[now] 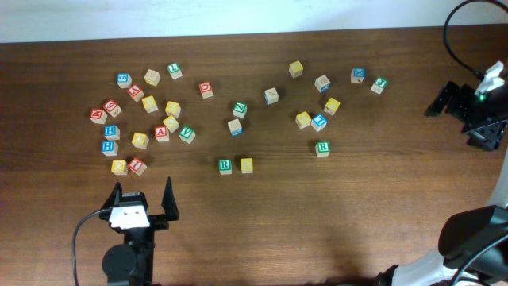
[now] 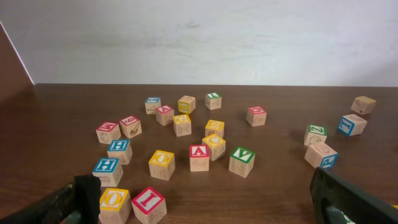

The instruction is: Spell out RSS

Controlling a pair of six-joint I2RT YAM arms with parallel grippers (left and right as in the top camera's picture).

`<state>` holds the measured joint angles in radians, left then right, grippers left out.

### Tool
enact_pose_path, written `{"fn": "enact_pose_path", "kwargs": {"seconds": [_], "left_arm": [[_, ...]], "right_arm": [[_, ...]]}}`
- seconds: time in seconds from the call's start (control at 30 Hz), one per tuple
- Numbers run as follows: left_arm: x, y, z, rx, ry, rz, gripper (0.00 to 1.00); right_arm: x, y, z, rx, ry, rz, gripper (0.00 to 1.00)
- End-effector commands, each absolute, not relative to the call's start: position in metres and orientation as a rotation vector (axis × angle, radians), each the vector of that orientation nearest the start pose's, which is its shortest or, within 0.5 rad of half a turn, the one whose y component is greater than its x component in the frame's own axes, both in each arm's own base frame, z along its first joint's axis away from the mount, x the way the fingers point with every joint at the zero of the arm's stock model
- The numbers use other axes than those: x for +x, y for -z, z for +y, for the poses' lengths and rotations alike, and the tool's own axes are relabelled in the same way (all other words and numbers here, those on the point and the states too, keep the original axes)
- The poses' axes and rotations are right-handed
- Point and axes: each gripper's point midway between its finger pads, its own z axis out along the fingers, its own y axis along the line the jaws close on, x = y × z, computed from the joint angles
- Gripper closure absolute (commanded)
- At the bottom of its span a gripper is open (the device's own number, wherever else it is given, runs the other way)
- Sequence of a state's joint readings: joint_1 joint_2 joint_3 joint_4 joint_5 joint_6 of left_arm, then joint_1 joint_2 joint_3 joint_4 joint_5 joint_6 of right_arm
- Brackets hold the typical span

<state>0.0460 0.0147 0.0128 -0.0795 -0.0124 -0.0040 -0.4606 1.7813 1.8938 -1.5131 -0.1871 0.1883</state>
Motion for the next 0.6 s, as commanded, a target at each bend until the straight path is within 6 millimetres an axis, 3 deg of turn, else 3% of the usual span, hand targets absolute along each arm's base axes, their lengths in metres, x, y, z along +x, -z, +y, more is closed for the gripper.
{"fn": "enact_pose_path", "kwargs": {"seconds": [0.0, 0.1, 0.23, 0.37, 0.47, 0.57], "left_arm": [[0.246, -0.161, 0.006, -0.036, 0.004, 1.633, 0.01], [0.237, -0.172, -0.054, 0.169, 0.358, 1.589, 0.01], [0.209, -0.208, -0.102, 0.465, 0.554, 1.4, 0.01], [0.185, -0.272, -0.107, 0.504, 0.57, 1.135, 0.01], [0.169, -0.322, -0.096, 0.446, 0.515, 0.985, 0.01], [0.163, -0.374, -0.078, 0.341, 0.44, 0.956, 0.01]], "right_arm": [[0.332, -0.219, -0.124, 0.924, -0.269, 2.788, 0.02], [0.332, -0.219, -0.124, 0.924, -0.269, 2.788, 0.02], [0.332, -0.219, -0.124, 0.924, -0.269, 2.788, 0.02], [0.332, -0.219, -0.124, 0.924, -0.269, 2.788, 0.02], [0.332, -0.219, -0.124, 0.924, -0.269, 2.788, 0.02], [0.332, -0.219, -0.124, 0.924, -0.269, 2.788, 0.02]]}}
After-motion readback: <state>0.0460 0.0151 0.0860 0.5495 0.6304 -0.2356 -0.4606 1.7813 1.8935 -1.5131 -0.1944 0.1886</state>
